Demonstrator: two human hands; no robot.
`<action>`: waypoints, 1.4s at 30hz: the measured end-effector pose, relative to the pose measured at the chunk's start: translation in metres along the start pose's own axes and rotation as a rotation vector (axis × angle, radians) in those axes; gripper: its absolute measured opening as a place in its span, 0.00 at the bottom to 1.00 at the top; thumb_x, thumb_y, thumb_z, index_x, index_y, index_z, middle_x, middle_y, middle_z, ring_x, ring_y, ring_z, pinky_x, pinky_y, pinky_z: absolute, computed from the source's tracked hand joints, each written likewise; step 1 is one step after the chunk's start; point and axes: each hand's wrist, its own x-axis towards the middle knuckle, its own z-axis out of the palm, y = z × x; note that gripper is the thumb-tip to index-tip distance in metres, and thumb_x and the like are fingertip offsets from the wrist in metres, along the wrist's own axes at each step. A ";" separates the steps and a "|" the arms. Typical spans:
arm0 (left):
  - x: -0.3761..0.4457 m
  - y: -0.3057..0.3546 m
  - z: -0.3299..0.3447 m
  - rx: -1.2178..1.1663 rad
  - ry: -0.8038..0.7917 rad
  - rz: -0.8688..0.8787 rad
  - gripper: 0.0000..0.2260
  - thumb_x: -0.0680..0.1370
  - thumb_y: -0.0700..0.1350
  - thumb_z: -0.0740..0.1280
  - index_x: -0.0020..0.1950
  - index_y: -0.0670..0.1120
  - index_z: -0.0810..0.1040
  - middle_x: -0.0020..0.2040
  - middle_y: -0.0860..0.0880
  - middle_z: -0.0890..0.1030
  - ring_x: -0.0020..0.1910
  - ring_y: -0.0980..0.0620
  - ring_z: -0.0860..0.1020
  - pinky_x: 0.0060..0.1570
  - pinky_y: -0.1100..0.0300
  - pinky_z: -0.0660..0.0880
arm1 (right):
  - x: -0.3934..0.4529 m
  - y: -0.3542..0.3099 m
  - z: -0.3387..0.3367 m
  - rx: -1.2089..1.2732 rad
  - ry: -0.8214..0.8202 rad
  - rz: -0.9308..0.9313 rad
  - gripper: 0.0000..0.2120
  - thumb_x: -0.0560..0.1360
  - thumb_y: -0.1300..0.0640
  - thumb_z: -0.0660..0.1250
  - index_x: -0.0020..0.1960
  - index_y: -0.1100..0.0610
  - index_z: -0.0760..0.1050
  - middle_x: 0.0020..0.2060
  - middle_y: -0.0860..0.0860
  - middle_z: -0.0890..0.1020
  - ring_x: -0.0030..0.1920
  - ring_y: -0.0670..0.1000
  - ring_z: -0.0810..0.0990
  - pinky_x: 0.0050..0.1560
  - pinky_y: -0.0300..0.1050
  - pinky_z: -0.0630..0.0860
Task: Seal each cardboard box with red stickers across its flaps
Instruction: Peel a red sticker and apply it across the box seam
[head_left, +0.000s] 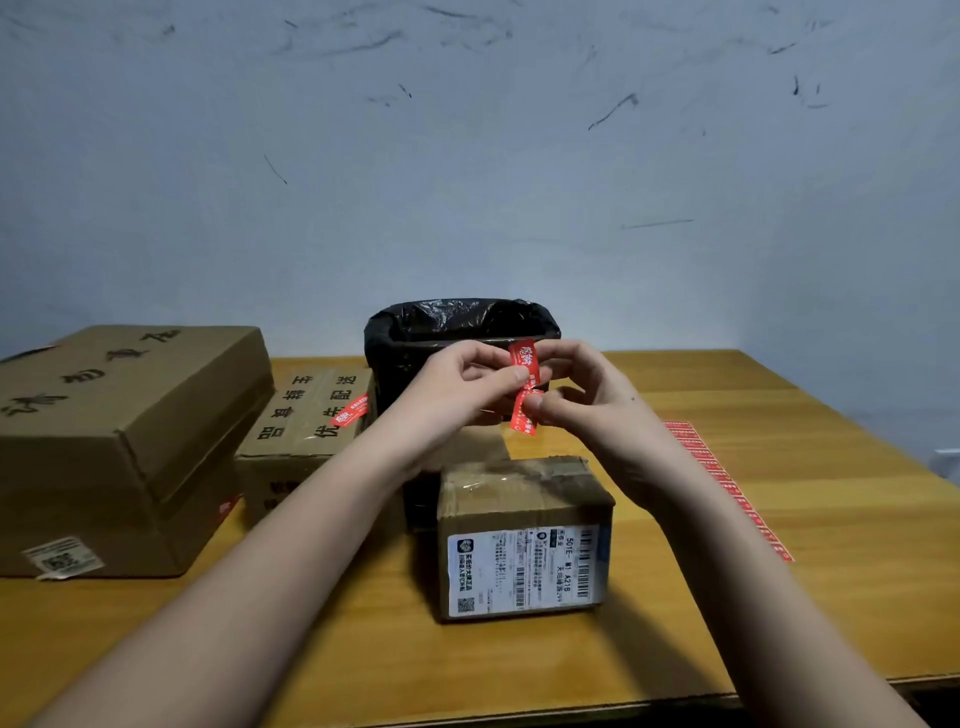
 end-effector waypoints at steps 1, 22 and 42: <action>0.003 0.003 0.000 -0.029 0.008 -0.005 0.04 0.75 0.41 0.70 0.47 0.47 0.76 0.42 0.47 0.84 0.38 0.55 0.82 0.42 0.62 0.79 | 0.002 -0.002 0.000 -0.015 -0.010 -0.004 0.18 0.73 0.72 0.67 0.57 0.55 0.74 0.48 0.57 0.75 0.45 0.55 0.73 0.45 0.38 0.78; 0.073 0.022 -0.012 -0.126 0.165 -0.003 0.06 0.75 0.38 0.71 0.44 0.43 0.73 0.39 0.45 0.80 0.28 0.59 0.80 0.33 0.65 0.78 | 0.082 -0.025 -0.009 -0.891 0.185 -0.093 0.19 0.76 0.53 0.66 0.66 0.45 0.71 0.50 0.45 0.80 0.50 0.49 0.80 0.52 0.49 0.78; 0.162 -0.004 -0.043 0.107 0.387 -0.056 0.12 0.75 0.38 0.68 0.58 0.43 0.74 0.40 0.44 0.82 0.38 0.48 0.84 0.40 0.54 0.82 | 0.193 0.019 -0.018 -0.785 0.116 0.064 0.04 0.72 0.59 0.72 0.42 0.51 0.81 0.40 0.49 0.83 0.42 0.50 0.82 0.50 0.51 0.81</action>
